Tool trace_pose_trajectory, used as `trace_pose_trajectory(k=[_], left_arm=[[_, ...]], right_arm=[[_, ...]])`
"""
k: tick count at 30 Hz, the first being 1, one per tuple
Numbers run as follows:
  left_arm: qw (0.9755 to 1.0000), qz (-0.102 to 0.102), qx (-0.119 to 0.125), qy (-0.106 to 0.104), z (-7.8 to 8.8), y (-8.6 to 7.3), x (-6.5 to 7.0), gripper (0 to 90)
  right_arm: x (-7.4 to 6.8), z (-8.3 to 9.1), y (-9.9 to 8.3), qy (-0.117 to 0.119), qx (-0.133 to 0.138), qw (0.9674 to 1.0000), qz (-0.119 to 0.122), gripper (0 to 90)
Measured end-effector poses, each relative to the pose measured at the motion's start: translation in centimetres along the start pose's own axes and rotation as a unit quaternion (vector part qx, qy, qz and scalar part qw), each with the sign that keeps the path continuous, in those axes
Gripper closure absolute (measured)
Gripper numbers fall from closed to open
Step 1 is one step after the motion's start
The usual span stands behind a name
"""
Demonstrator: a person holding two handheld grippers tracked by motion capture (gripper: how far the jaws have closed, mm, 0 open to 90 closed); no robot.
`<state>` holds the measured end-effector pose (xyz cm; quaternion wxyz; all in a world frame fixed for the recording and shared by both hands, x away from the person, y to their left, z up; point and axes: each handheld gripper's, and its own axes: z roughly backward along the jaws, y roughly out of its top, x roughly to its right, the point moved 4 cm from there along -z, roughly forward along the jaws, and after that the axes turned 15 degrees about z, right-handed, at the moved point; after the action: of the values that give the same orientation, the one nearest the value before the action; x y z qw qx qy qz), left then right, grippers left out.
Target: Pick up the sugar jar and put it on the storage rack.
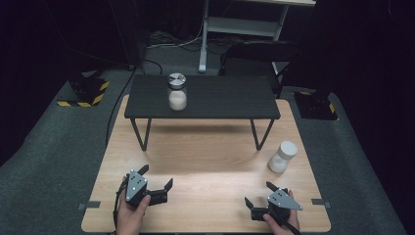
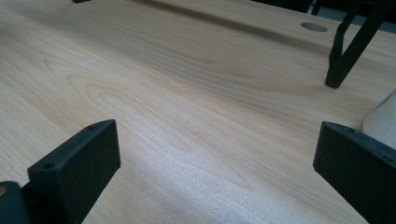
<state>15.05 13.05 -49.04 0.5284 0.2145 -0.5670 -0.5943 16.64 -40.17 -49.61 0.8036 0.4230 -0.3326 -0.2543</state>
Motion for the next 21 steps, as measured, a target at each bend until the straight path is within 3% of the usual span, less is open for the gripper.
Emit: trace_pose_trajectory(k=[9, 21], left_arm=[[0.9998, -0.004, -0.019, 0.007, 0.1, -1.4, -0.2, 0.2], [0.998, -0.034, -0.051, 0.017, -0.3, -2.3, -0.1, 0.2]], right_arm=[[-0.1, 0.0, 0.0, -0.001, 0.001, 1.0, 0.004, 0.1], [-0.3, 0.0, 0.2, -0.004, -0.004, 0.9999, 0.009, 0.1]])
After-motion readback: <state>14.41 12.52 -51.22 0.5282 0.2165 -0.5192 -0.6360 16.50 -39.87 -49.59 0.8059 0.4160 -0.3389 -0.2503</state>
